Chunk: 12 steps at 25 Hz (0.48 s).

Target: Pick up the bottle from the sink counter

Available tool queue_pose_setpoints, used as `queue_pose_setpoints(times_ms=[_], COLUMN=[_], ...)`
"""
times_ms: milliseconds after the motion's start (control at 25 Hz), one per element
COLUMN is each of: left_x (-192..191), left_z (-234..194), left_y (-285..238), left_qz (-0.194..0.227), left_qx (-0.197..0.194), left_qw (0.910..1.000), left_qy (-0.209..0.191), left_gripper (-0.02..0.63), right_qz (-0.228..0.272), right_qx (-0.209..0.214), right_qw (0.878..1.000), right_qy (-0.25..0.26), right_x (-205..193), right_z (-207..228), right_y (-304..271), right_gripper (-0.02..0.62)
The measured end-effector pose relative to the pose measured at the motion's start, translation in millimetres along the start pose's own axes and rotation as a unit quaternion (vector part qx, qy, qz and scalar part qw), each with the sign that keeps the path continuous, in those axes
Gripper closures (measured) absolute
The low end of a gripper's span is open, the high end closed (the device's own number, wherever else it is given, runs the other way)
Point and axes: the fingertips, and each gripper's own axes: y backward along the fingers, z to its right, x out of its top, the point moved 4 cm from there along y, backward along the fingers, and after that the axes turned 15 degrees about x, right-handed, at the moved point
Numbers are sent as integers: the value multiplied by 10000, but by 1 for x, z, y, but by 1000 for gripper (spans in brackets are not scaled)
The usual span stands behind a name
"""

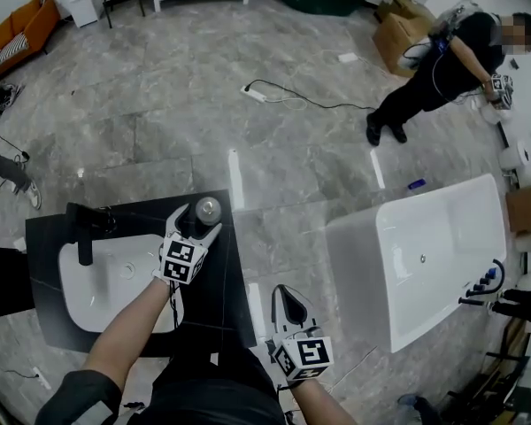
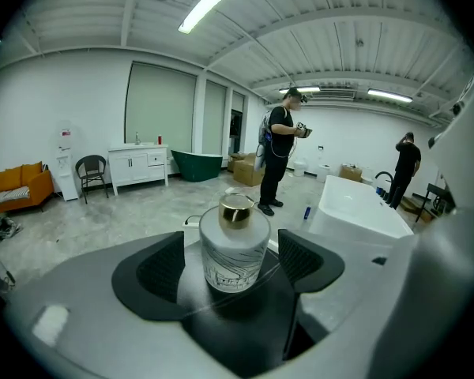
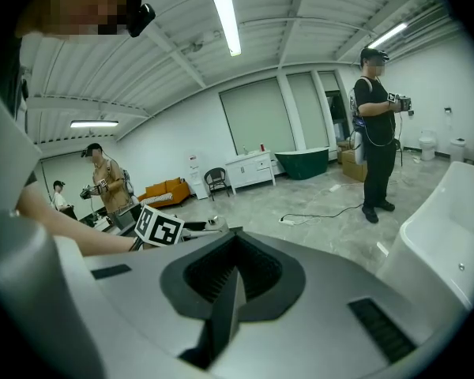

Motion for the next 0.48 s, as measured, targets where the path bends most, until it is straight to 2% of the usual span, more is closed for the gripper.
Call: queue_pose_setpoints(times_ms=[280,480], left_x=[2,4], left_z=[6,5], left_y=[-22,-28], left_qz=[4,-12], left_qx=[16,63], left_qw=[10000,9999], left_qy=[-48,158], left_gripper=[249,249], right_qz=[-84,-53], right_qx=[-69,-162], right_qw=[9999,9997], right_qy=[-133,-187], right_x=[-7,-10], right_z=[0,0], right_y=[3,15], right_gripper=[588,589])
